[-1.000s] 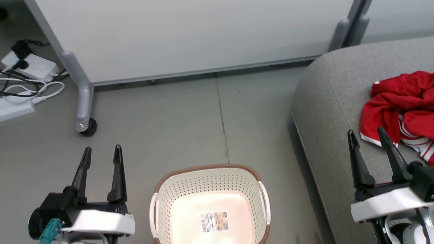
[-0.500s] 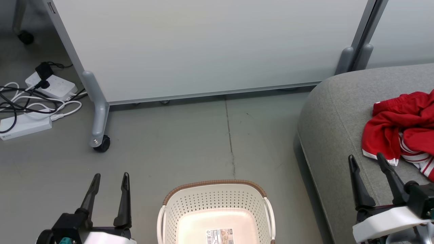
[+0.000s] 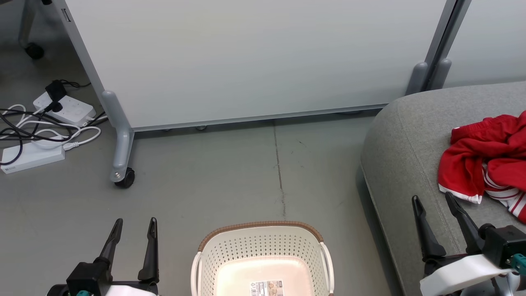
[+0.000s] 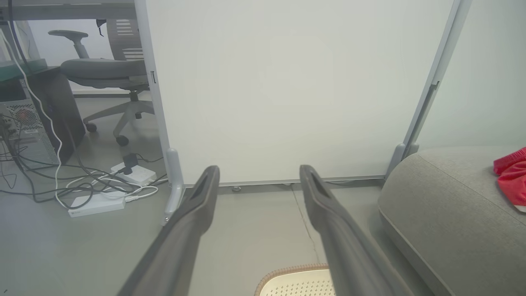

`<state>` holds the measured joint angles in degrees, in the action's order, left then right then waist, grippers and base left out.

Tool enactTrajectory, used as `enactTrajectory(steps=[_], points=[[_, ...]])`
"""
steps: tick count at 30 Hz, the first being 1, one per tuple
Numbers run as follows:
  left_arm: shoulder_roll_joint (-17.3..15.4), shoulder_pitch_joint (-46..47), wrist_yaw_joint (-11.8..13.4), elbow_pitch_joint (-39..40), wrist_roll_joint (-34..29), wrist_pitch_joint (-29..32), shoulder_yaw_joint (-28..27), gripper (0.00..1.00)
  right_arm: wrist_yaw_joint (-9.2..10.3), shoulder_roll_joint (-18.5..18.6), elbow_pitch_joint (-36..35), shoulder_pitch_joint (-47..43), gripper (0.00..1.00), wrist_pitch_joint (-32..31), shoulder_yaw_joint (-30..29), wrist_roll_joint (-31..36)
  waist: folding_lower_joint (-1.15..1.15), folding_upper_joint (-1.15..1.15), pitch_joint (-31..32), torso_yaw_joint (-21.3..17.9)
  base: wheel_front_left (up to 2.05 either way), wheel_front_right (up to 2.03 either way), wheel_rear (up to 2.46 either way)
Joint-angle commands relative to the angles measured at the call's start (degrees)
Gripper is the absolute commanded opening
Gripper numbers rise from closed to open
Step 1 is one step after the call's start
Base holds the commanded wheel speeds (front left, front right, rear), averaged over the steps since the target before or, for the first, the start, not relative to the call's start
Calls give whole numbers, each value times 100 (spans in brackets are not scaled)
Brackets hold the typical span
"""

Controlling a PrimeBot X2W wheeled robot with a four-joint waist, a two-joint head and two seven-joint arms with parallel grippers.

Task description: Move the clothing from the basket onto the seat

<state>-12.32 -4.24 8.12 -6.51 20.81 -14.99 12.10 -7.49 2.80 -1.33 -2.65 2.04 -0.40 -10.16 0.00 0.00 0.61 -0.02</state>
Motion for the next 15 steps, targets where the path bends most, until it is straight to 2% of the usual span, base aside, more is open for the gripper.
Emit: enactTrajectory(steps=[1, 15], points=[[-21, -1, -11, -29, -25, -17, -26, 100, -2, 26, -3, -31, 100, 14, 5, -18, 0, 0, 1, 4, 0, 0, 0], [27, 24, -24, -154, -62, -17, -90, 100, -2, 26, -41, -69, 100, -34, 28, -23, 0, 0, 0, 32, 0, 0, 0]])
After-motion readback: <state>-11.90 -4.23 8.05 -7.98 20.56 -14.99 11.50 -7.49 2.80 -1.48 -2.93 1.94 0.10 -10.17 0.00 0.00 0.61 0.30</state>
